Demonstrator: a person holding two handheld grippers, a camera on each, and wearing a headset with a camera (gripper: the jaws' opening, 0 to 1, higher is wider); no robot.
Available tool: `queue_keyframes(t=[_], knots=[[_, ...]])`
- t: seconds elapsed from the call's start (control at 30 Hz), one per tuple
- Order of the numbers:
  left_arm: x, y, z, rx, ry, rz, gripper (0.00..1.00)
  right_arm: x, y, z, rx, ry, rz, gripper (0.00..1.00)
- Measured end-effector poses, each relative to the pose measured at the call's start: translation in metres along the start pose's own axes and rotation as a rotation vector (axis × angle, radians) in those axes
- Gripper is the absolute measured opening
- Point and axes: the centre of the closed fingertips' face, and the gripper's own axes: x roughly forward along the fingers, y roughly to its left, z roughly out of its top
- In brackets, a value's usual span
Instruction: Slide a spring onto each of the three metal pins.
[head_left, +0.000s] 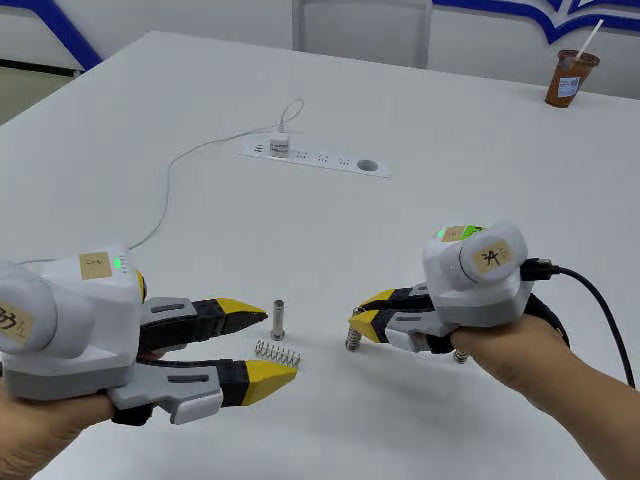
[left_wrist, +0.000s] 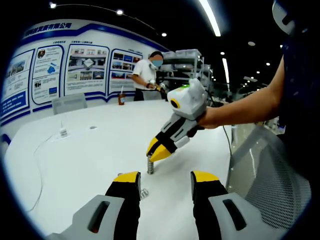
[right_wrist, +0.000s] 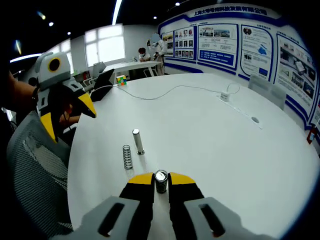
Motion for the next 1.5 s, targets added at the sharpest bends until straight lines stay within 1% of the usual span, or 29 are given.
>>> queue_keyframes(t=[0.13, 0.2, 0.4, 0.53, 0.87, 1.17, 1.4, 1.5], knots=[[0.0, 0.0, -0.001, 0.0, 0.004, 0.0, 0.41, 0.003, 0.001, -0.007, -0.002, 0.022, 0.003, 0.12], [0.0, 0.0, -0.001, -0.001, 0.005, 0.0, 0.41, 0.003, 0.001, -0.007, 0.001, 0.022, 0.005, 0.12], [0.0, 0.0, -0.001, -0.003, 0.005, 0.002, 0.41, 0.005, 0.002, -0.013, 0.001, 0.051, 0.004, 0.12], [0.0, 0.0, -0.002, -0.004, 0.006, 0.001, 0.41, 0.005, 0.002, -0.015, 0.008, 0.06, 0.005, 0.17], [0.0, 0.001, -0.002, -0.005, 0.0, 0.0, 0.42, 0.002, 0.003, -0.022, 0.015, 0.072, -0.001, 0.18], [-0.002, 0.004, -0.004, -0.004, -0.005, 0.004, 0.42, -0.005, 0.006, -0.034, 0.025, 0.087, -0.011, 0.19], [-0.003, 0.005, -0.005, -0.007, -0.007, 0.006, 0.41, -0.009, 0.019, -0.039, 0.02, 0.098, 0.001, 0.19], [-0.004, 0.005, -0.006, -0.008, -0.008, 0.007, 0.41, -0.009, 0.025, -0.043, 0.002, 0.116, 0.006, 0.19]])
